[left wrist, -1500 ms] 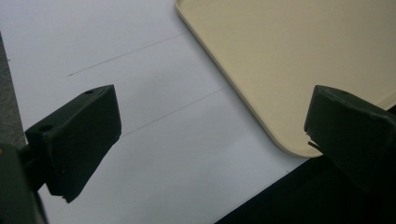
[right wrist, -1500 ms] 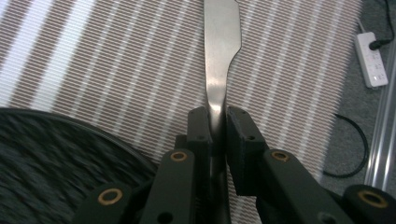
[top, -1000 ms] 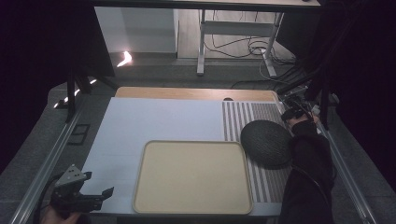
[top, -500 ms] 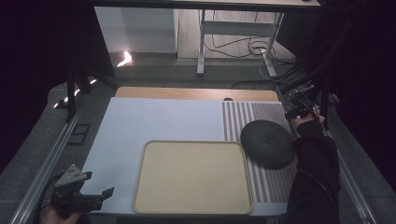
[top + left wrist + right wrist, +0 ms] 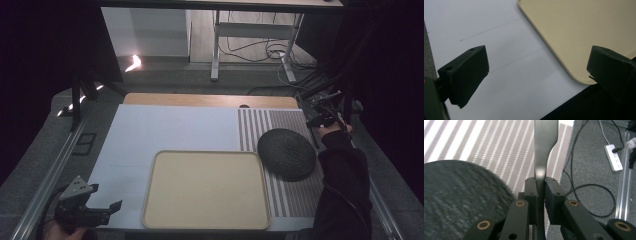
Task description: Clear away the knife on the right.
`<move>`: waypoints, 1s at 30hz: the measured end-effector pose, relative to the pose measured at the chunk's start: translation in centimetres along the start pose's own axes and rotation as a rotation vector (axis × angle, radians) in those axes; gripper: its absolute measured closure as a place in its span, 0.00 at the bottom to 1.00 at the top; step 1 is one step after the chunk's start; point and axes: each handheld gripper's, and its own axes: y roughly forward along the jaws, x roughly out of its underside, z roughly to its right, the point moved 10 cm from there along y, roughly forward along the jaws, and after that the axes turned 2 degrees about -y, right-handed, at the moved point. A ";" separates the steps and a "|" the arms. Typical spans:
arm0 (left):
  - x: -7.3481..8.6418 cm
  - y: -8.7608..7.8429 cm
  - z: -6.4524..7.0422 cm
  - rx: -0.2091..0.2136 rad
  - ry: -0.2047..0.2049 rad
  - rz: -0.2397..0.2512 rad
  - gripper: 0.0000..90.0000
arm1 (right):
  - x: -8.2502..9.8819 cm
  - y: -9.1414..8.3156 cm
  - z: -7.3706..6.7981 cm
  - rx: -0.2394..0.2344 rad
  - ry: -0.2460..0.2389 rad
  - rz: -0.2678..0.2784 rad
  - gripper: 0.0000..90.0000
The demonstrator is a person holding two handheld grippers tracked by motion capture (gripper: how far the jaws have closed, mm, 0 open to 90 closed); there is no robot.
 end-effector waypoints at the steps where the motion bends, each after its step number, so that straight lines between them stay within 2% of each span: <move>1: 0.0 0.0 0.0 0.001 0.000 0.001 0.04 | 0.0 -0.2 -0.3 -0.007 -0.006 -0.003 0.90; 2: 0.0 0.0 0.0 0.001 0.001 0.001 0.04 | 0.0 -0.7 -1.1 -0.019 -0.017 0.000 0.90; 3: 0.0 0.0 0.0 0.000 0.001 0.001 0.04 | 0.0 -0.7 -1.1 -0.019 -0.017 0.000 0.90; 7: 0.0 0.0 0.0 0.000 0.006 0.000 0.04 | -0.3 -1.6 -2.7 -0.060 -0.024 0.020 0.90; 13: 0.0 0.0 0.0 0.000 0.009 0.000 0.04 | -0.6 -2.6 -5.9 -0.124 -0.053 0.042 0.90; 22: 0.0 0.0 0.0 -0.001 0.008 0.000 0.04 | -0.1 -2.7 -10.9 -0.192 -0.129 0.044 0.90; 30: 0.0 0.0 0.0 -0.002 0.009 0.002 0.04 | 0.5 -3.5 -14.2 -0.235 -0.182 0.041 0.90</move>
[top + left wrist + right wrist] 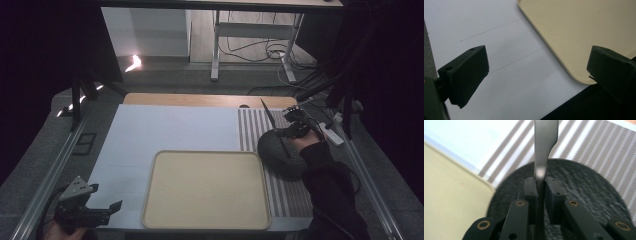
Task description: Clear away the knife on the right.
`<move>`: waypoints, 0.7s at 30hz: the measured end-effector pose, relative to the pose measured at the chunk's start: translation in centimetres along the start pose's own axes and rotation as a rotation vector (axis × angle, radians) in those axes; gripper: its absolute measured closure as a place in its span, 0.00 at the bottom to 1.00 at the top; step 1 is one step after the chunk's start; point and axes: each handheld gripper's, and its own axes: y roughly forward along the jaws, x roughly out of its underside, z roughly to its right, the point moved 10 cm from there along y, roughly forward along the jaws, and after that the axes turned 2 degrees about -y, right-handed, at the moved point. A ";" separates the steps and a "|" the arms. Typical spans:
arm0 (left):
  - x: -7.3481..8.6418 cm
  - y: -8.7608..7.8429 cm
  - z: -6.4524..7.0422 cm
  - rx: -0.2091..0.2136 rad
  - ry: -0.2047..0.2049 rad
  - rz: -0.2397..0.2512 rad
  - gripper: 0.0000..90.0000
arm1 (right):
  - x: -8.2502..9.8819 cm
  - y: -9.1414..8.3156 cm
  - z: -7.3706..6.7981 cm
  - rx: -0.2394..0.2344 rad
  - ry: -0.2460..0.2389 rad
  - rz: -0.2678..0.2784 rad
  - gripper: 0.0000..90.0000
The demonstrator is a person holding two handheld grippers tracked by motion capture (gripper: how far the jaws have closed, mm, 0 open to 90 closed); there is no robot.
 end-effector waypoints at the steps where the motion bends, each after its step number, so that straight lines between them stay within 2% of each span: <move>1: 0.0 0.0 0.0 0.000 -0.001 0.000 0.04 | 0.0 0.0 -0.5 -0.002 -0.006 0.000 0.90; 21: 0.0 0.0 0.0 0.002 -0.004 0.004 0.04 | 2.1 -0.6 -10.5 -0.120 -0.150 -0.036 0.90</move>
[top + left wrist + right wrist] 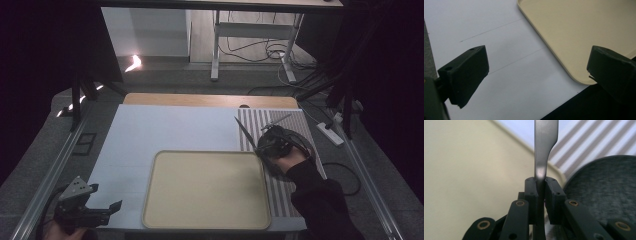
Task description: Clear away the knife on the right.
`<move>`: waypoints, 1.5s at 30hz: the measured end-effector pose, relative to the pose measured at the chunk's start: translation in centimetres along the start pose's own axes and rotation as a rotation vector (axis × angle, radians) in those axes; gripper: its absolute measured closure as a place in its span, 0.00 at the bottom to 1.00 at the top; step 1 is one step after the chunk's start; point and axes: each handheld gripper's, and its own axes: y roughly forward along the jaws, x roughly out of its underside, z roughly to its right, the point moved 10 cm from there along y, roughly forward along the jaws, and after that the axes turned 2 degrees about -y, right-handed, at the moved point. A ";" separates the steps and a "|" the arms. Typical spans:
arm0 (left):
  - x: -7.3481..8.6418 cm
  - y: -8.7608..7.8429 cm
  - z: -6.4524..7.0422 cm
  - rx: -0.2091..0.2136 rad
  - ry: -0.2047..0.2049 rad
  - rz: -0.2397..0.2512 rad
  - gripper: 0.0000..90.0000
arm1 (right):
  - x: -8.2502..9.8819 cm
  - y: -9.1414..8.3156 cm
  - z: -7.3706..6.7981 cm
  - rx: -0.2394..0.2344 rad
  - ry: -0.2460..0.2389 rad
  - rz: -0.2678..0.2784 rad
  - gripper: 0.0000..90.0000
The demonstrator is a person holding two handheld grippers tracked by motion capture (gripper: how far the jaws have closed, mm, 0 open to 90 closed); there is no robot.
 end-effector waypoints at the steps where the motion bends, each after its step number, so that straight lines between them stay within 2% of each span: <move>1: 0.0 0.0 0.0 0.000 0.001 0.000 0.04 | 0.1 0.1 -0.5 -0.006 -0.008 -0.006 0.90; 10: 0.0 0.0 0.0 0.001 0.000 0.002 0.04 | 1.2 1.1 -4.6 -0.056 -0.042 -0.056 0.90; 17: 0.0 0.0 0.0 0.001 -0.001 0.001 0.04 | 2.0 1.8 -7.2 -0.079 -0.061 -0.069 0.90; 19: 0.0 0.0 0.0 0.001 -0.001 0.001 0.04 | 2.2 2.0 -7.7 -0.083 -0.059 -0.072 0.90; 28: 0.0 0.0 0.0 0.000 -0.001 0.001 0.04 | 4.2 4.4 -8.6 -0.075 -0.074 -0.172 0.90; 35: 0.0 0.0 0.0 0.000 0.001 -0.001 0.04 | 5.6 6.1 -9.2 -0.058 -0.122 -0.262 0.89; 38: 0.0 0.0 0.0 -0.001 0.000 -0.002 0.04 | 5.6 6.1 -9.3 -0.069 -0.122 -0.261 0.87; 39: 0.0 0.0 0.0 -0.001 0.001 -0.003 0.04 | 5.5 5.9 -9.4 -0.080 -0.114 -0.255 0.84; 42: 0.0 0.1 0.0 -0.002 0.004 -0.006 0.04 | 4.4 5.3 -9.3 -0.092 -0.113 -0.201 0.83; 45: 0.0 0.1 0.0 -0.002 0.004 -0.008 0.04 | 3.3 5.0 -9.9 -0.116 -0.168 -0.165 0.96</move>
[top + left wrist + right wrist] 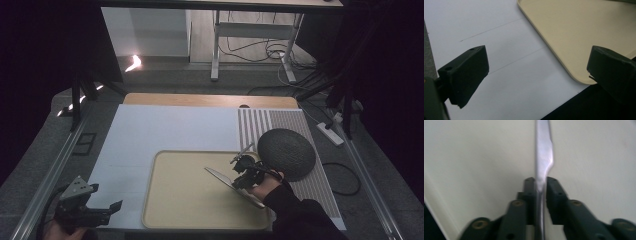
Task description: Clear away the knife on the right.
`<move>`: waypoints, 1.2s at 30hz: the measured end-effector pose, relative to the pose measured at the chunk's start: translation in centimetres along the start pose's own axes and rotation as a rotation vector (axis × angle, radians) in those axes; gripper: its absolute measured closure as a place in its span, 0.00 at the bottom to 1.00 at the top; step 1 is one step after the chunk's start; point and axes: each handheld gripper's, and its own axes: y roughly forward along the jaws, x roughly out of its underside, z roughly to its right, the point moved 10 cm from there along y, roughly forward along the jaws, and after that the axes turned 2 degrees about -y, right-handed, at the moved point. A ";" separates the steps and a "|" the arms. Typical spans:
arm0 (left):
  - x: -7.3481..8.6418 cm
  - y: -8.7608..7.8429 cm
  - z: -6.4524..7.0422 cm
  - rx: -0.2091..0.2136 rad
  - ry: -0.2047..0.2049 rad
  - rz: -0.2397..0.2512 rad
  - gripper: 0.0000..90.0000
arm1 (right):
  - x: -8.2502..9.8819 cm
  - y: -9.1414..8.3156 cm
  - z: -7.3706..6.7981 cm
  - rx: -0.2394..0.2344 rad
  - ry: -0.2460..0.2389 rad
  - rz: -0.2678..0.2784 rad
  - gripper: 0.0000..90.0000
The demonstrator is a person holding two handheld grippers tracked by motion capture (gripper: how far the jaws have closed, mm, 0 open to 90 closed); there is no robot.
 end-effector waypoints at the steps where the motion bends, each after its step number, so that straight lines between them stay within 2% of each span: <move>1: 0.0 0.0 0.0 0.000 0.000 0.000 0.04 | -0.4 0.1 -0.3 -0.003 -0.027 0.004 1.00; 5: 0.0 0.0 0.0 -0.002 0.001 -0.002 0.04 | -1.3 1.4 -1.3 -0.012 -0.116 -0.022 1.00; 9: 0.1 0.0 0.0 -0.004 0.003 -0.004 0.04 | -2.3 2.7 -1.4 -0.022 -0.112 -0.015 1.00; 13: 0.1 0.0 0.1 -0.007 0.006 -0.008 0.04 | -2.1 3.6 -0.9 -0.007 -0.111 -0.045 1.00; 14: 0.1 0.0 0.1 -0.007 0.007 -0.009 0.04 | -2.2 3.7 -0.8 -0.015 -0.101 -0.032 1.00; 17: 0.1 0.0 0.1 -0.008 0.007 -0.009 0.04 | -2.1 3.5 0.2 0.046 -0.105 -0.039 1.00; 22: 0.1 0.0 0.1 -0.010 0.010 -0.011 0.04 | -1.5 3.0 1.9 0.101 -0.057 -0.052 1.00; 26: 0.1 0.1 0.1 -0.010 0.012 -0.013 0.04 | -0.9 2.6 2.9 0.127 -0.021 -0.060 1.00; 36: 0.1 0.1 0.1 -0.011 0.012 -0.014 0.05 | 0.4 2.0 3.5 0.096 0.041 -0.065 1.00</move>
